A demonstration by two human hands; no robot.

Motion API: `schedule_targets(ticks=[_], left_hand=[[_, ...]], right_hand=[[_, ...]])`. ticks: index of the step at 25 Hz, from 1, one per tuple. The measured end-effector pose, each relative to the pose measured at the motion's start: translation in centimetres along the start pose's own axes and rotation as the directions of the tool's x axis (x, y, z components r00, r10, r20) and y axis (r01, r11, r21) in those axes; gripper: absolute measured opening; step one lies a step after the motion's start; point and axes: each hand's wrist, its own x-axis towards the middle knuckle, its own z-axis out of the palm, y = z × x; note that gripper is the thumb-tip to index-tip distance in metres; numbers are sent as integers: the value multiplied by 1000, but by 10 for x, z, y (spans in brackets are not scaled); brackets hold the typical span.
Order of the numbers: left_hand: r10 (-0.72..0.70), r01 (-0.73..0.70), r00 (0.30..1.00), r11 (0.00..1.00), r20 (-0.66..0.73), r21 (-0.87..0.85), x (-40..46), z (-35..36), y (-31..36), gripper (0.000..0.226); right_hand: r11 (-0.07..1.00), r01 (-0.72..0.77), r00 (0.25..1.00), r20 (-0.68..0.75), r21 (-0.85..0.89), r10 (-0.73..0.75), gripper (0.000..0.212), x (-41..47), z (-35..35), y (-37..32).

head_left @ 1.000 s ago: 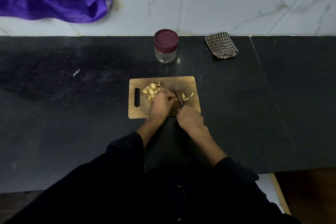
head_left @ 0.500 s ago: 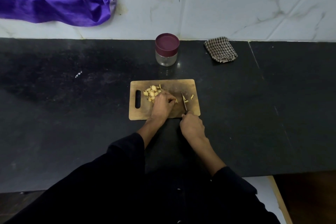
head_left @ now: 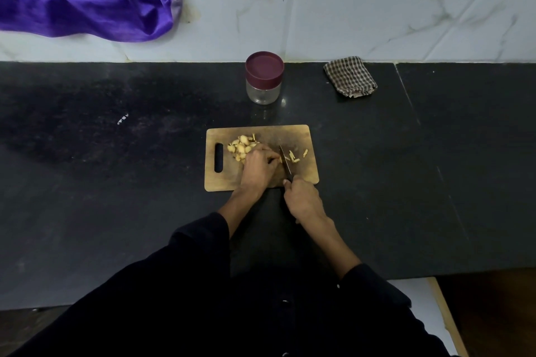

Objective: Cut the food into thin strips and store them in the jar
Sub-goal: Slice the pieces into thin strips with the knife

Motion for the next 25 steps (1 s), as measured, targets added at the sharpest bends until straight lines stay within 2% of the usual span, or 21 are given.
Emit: schedule_targets(ticks=[4, 11, 20, 25], left_hand=[[-16, 16, 1000, 1000, 3, -9, 1, 0, -1, 17], [-15, 15, 1000, 1000, 3, -12, 2, 3, -3, 17], [-16, 16, 1000, 1000, -5, -19, 0, 3, -2, 16], [7, -7, 1000, 1000, -12, 3, -4, 2, 0, 20]], right_hand=[[1000, 12, 1000, -5, -13, -13, 27, 2, 1, 0], [987, 3, 999, -34, -161, -9, 24, 1, 6, -4], [998, -51, 995, -92, -25, 49, 30, -3, 2, 10], [1000, 18, 998, -57, -10, -19, 29, -4, 1, 8]])
